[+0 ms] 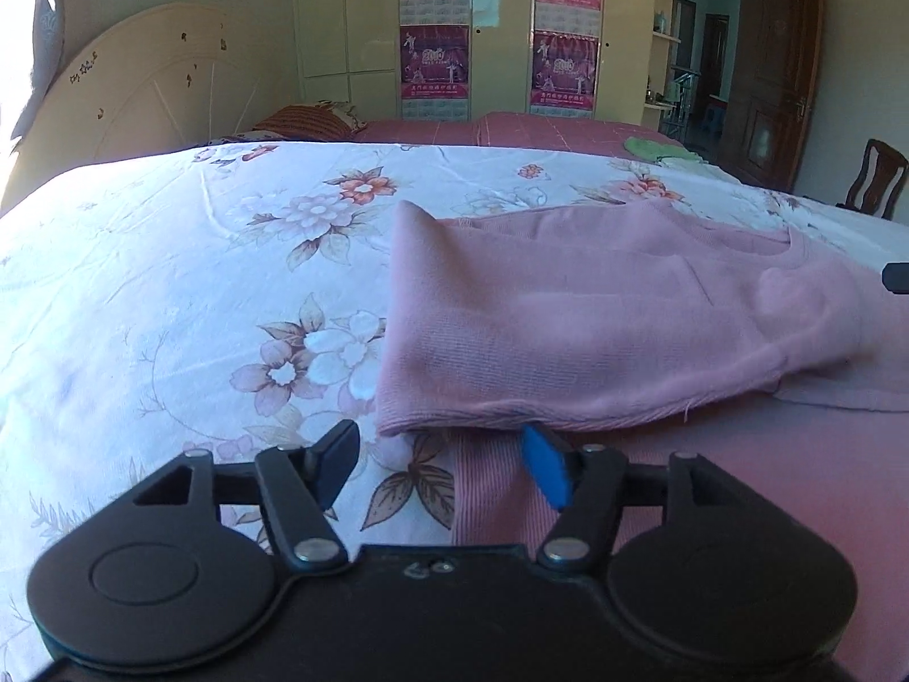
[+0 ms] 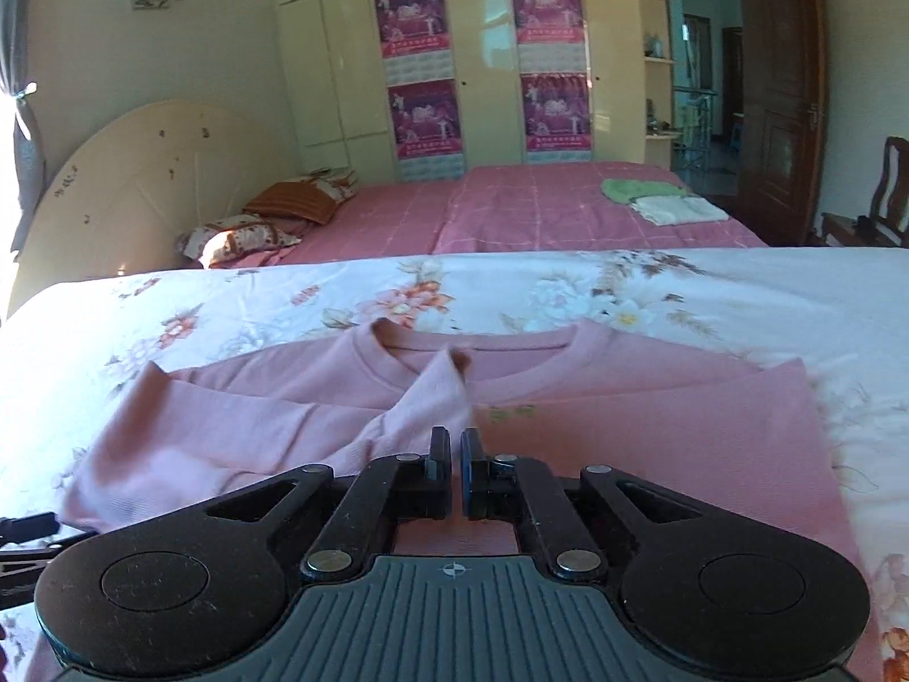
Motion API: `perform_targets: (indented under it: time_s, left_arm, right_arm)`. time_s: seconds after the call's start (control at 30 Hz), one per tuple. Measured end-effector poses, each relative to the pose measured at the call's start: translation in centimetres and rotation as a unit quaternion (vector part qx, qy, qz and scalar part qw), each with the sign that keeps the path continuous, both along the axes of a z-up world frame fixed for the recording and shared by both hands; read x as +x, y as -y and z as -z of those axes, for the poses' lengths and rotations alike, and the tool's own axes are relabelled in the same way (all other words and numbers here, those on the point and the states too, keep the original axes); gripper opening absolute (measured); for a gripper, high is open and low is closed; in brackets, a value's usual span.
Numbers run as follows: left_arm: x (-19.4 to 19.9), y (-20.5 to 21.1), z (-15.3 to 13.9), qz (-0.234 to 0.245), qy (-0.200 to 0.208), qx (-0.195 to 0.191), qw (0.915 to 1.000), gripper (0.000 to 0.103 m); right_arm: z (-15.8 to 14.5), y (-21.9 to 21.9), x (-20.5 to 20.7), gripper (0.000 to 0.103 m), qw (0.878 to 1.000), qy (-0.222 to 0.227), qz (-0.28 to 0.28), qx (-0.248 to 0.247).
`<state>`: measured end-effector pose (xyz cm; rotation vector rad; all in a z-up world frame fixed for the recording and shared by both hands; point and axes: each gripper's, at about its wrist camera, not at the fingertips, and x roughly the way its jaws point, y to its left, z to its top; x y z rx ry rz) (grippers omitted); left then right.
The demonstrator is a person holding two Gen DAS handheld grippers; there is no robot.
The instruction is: Fold small clothes
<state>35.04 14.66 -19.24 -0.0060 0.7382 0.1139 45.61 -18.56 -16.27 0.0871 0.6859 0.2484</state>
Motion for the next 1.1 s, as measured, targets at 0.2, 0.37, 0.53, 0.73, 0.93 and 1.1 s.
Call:
perform_targets:
  time_s: [0.2, 0.37, 0.53, 0.73, 0.93, 1.1]
  left_arm:
    - [-0.3, -0.3, 0.5, -0.005, -0.014, 0.000, 0.9999, 0.064]
    - [-0.5, -0.5, 0.6, -0.007, -0.015, -0.002, 0.9999, 0.065]
    - [-0.4, -0.3, 0.8, -0.008, -0.015, -0.001, 0.9999, 0.065]
    - [-0.3, 0.0, 0.9, -0.003, -0.012, 0.011, 0.9999, 0.067]
    - [0.3, 0.6, 1.1, -0.003, -0.002, 0.029, 0.9996, 0.068]
    - [1.2, 0.3, 1.0, -0.022, 0.007, 0.028, 0.9993, 0.066]
  right_arm:
    - [1.7, 1.7, 0.4, 0.055, 0.994, -0.071, -0.016, 0.081]
    - [2.5, 0.6, 0.9, 0.093, 0.995, -0.076, -0.020, 0.063]
    - [4.2, -2.1, 1.9, 0.054, 0.994, -0.099, -0.035, 0.043]
    - [3.0, -2.3, 1.1, 0.014, 0.997, -0.056, -0.052, 0.028]
    - [-1.2, -1.0, 0.5, 0.012, 0.999, 0.021, -0.041, 0.006]
    - [0.7, 1.8, 1.3, 0.012, 1.000, -0.015, -0.009, -0.010]
